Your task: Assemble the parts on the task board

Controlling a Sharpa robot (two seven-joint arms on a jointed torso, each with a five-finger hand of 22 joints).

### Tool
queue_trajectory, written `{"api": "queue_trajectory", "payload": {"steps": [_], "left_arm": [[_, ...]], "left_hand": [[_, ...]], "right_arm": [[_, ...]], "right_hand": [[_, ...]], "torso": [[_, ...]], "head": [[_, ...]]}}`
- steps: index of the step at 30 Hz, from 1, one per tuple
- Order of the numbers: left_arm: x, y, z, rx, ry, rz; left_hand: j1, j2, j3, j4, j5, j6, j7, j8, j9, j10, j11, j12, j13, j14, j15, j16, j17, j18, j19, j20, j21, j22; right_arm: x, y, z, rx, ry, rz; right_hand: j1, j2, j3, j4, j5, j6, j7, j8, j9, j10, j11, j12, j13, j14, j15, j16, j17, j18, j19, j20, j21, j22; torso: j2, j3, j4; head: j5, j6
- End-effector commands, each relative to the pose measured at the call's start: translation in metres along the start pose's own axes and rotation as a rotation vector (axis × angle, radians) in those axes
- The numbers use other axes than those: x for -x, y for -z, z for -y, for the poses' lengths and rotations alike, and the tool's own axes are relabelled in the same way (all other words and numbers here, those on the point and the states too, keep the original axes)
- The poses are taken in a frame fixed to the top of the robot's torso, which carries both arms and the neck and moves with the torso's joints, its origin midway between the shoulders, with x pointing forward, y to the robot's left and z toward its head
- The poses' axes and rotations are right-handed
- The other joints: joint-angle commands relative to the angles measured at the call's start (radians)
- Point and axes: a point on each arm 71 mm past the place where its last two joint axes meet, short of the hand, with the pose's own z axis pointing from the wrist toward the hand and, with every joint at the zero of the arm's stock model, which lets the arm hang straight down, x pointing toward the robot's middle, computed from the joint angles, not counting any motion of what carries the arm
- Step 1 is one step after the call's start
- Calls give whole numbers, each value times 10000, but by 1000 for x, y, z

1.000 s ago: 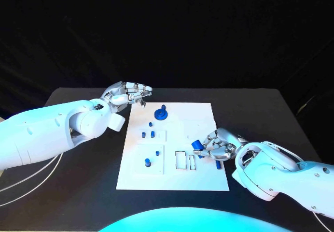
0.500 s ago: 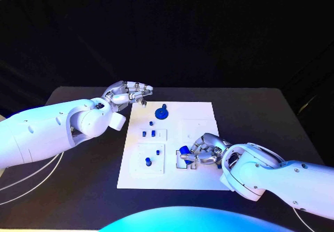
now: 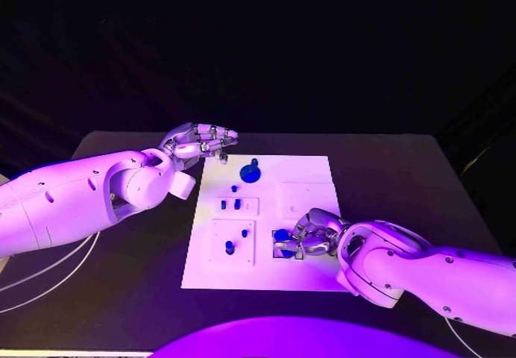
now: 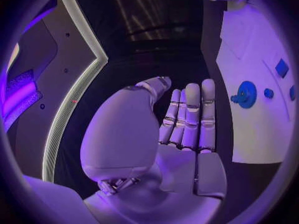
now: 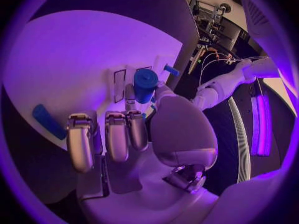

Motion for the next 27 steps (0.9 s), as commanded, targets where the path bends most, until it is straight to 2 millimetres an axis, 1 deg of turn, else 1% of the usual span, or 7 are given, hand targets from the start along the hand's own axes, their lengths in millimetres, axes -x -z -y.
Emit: {"api": "queue_trajectory", "payload": {"steps": [1, 5, 6, 10, 13, 19, 27], "left_arm": [[-3, 0, 0, -22, 131, -218], [-2, 0, 0, -15, 130, -216], [-2, 0, 0, -14, 130, -217], [-2, 0, 0, -4, 128, -210], [-2, 0, 0, 4, 128, -210], [-2, 0, 0, 20, 126, -203], [-1, 1, 0, 36, 118, -179]], "left_hand": [[-102, 31, -24, 61, 10, -23, -1, 46, 11, -57, 7, 55, -11, -9, -15, -21, -15, 62, 19, 15, -35, -13], [-109, 35, -25, 66, 9, -24, 1, 48, 11, -61, 8, 55, -13, -10, -14, -20, -15, 62, 20, 15, -40, -16], [-109, 35, -25, 66, 9, -24, 1, 48, 11, -61, 8, 55, -13, -10, -14, -20, -15, 62, 20, 15, -40, -16], [-109, 35, -25, 66, 9, -24, 1, 48, 11, -61, 8, 55, -13, -10, -14, -20, -15, 62, 20, 15, -40, -16], [-109, 35, -25, 66, 9, -24, 1, 48, 11, -61, 8, 55, -13, -10, -14, -20, -15, 62, 20, 15, -40, -16], [-117, 39, -26, 71, 9, -28, 3, 50, 11, -68, 10, 56, -15, -13, -12, -18, -14, 61, 21, 16, -46, -20], [-123, 42, -27, 76, 8, -33, 5, 51, 11, -73, 12, 58, -17, -15, -10, -17, -14, 61, 21, 17, -51, -23]], "right_arm": [[-3, -2, 2, -160, 211, -172], [-4, -3, 2, -193, 245, -152], [-4, -3, 2, -204, 259, -148], [-4, -5, 3, -272, 410, -126], [-4, -5, 4, -281, 583, -137], [-5, -4, 3, -197, 801, -158], [-3, 1, 1, 108, 877, 52]], "right_hand": [[-52, 75, -56, 19, 24, 272, -223, -17, -36, 546, -85, -54, 1950, 948, -69, 68, 2087, -142, 1028, -65, 43, 2635], [-294, 49, -113, 29, 24, 272, -226, 19, -35, 549, -89, -61, 1954, 949, -71, 69, 2094, -142, 1028, -65, 43, 2635], [-496, 4, -213, 25, 19, 273, -226, 49, -30, 548, -90, -70, 1953, 950, -71, 71, 2101, -142, 1028, -66, 43, 2635], [-1410, -20, -950, 37, 9, 224, -231, 188, -4, 549, -92, -100, 1964, 943, -74, 54, 2071, -142, 1028, -68, 43, 2635], [-1715, 8, -1373, 45, 10, 178, -225, 242, 2, 533, -85, -142, 1951, 940, -69, 45, 2056, -142, 1028, -63, 43, 2635], [-1909, -130, -1800, 55, 26, 114, -207, 283, -7, 498, -71, -217, 1918, 934, -56, 32, 2035, -142, 1028, -52, 43, 2635], [-1818, -164, -1867, 36, 37, 100, -206, 302, -10, 500, -67, -216, 1925, 936, -54, 33, 2041, -142, 1028, -48, 43, 2635]], "torso": [[3, 3, 1], [4, 1, 3], [1, 0, 4], [-1, 0, 2], [-4, -1, 0], [-3, 4, -4], [2, 4, -4]], "head": [[-3, 3], [-3, 5], [-6, 3], [-3, 7], [3, 16], [-8, 29], [8, 29]]}}
